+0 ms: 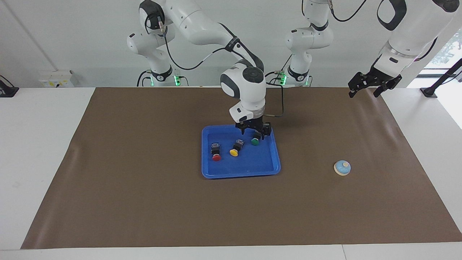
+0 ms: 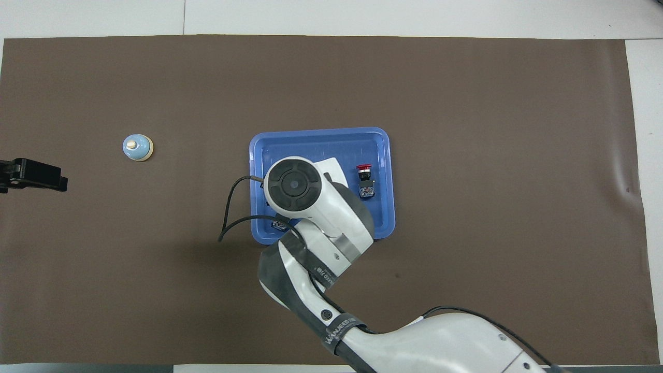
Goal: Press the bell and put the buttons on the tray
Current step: 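Press the bell with the left gripper while the right gripper withdraws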
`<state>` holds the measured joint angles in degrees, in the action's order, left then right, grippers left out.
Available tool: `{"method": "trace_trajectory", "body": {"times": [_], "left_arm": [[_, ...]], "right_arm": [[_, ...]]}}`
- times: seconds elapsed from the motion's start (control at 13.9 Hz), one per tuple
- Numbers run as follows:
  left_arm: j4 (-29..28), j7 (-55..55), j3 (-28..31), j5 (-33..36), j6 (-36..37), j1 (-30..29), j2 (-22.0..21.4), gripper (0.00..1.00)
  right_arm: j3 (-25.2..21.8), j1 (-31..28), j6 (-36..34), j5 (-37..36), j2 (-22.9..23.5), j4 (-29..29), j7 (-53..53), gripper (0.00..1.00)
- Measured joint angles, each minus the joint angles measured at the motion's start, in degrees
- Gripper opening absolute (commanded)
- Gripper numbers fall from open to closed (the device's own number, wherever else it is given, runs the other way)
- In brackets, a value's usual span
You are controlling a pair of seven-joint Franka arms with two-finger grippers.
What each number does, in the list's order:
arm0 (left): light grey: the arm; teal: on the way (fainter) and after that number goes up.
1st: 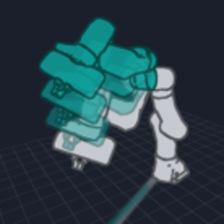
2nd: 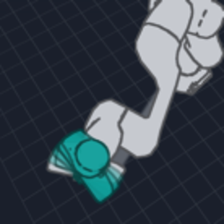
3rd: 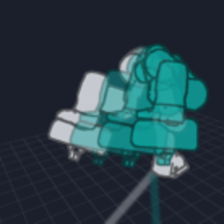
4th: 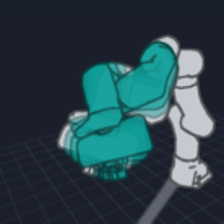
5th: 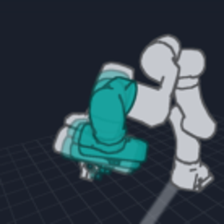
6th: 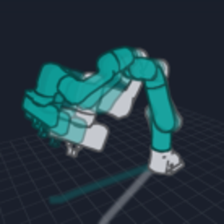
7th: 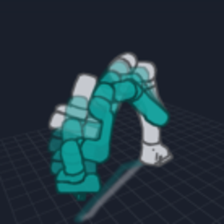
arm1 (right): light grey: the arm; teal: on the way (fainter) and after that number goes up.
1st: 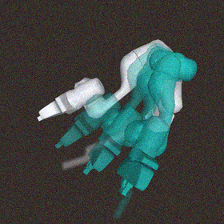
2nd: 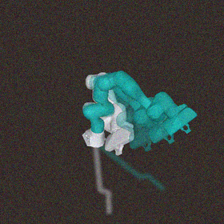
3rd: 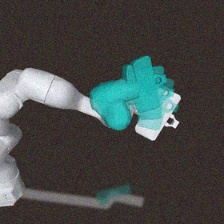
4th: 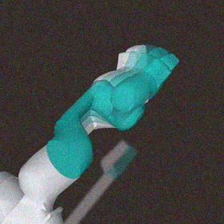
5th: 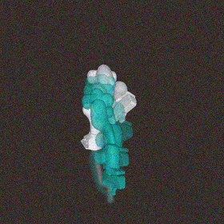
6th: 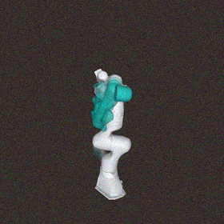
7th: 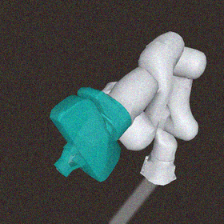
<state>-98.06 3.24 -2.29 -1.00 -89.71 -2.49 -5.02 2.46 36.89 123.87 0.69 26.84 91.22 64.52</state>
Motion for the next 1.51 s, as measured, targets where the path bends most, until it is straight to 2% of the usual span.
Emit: {"method": "trace_trajectory", "body": {"times": [0.14, 0.43, 0.5, 0.58, 0.65, 0.94, 1.15, 1.51], "left_arm": [[0.00, 0.00, 0.00, 0.00, 0.00, 0.00, 0.00, 1.00], [0.00, 0.00, -0.03, 0.00, 0.00, 0.01, 0.00, 1.00], [0.00, 0.00, -0.13, 0.00, -0.24, 0.05, 0.00, 0.73], [-0.07, 0.01, -0.29, 0.00, -1.28, 0.09, -0.01, 0.18], [-0.41, 0.01, -0.45, 0.00, -3.41, 0.14, 0.00, 0.00], [-3.79, 0.03, -0.58, 0.00, -11.80, 0.30, 2.10, 0.00], [-4.34, 0.03, -0.50, 0.00, -19.13, 0.29, 7.85, 0.00], [-4.16, 0.05, -0.20, 0.02, -29.75, -0.09, 18.46, 0.00]], "right_arm": [[-0.05, -5.96, -4.70, 0.00, -4.13, -0.44, -4.91, 1.00], [-0.12, -17.41, -13.16, 0.04, -10.68, -0.40, -27.12, 1.00], [-0.12, -19.53, -14.40, 0.04, -11.51, -0.38, -32.58, 1.00], [-0.14, -21.37, -15.49, 0.04, -12.10, -0.36, -37.31, 1.00], [-0.14, -23.03, -16.40, 0.01, -12.51, -0.36, -41.45, 1.00], [-0.21, -29.89, -20.66, -0.03, -14.71, -0.39, -56.74, 1.00], [-0.24, -34.60, -27.48, -0.03, -17.83, -0.45, -64.04, 1.00], [0.00, -36.65, -38.10, -0.06, -25.28, -0.44, -64.74, 1.00]]}}
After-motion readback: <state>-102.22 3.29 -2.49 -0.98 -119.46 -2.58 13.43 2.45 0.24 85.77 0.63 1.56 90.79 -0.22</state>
